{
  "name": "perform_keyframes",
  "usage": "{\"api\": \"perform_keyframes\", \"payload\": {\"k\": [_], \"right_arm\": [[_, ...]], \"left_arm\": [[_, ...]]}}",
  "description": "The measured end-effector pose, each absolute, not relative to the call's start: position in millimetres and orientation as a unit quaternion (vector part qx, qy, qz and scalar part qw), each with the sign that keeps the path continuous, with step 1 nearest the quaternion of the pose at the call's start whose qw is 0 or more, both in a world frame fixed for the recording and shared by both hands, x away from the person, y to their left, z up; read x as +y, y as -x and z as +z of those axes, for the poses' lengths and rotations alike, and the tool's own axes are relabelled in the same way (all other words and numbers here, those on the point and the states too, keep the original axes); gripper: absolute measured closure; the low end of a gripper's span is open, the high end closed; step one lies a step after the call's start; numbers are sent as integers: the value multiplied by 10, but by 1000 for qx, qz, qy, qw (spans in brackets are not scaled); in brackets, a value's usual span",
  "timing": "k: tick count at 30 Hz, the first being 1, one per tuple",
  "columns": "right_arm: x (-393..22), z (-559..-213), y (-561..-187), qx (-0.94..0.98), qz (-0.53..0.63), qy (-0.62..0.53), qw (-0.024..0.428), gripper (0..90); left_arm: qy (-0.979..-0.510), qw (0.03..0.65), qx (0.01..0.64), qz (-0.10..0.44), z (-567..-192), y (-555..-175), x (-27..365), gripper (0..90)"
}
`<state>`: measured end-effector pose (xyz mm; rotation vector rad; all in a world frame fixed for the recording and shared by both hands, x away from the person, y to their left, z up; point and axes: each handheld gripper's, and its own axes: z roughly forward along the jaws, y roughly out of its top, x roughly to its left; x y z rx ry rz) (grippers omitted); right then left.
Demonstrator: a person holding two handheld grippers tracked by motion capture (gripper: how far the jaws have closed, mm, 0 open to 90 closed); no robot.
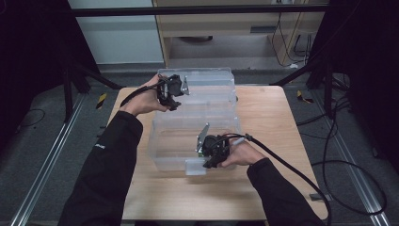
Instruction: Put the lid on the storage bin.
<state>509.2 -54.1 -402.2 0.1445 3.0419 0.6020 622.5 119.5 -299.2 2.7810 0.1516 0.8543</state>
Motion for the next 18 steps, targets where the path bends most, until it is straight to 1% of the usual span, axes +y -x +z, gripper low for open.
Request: {"api": "perform_keyframes", "payload": {"k": [12,18], "right_arm": [[-549,-4027,-5090,979,198,-44,20,682],[-547,-4026,-5093,979,196,-46,19,682]], "left_arm": [[-950,92,42,295,-3065,-6301,1146,510],[-950,86,40,298,-3092,-6312,1139,581]]}}
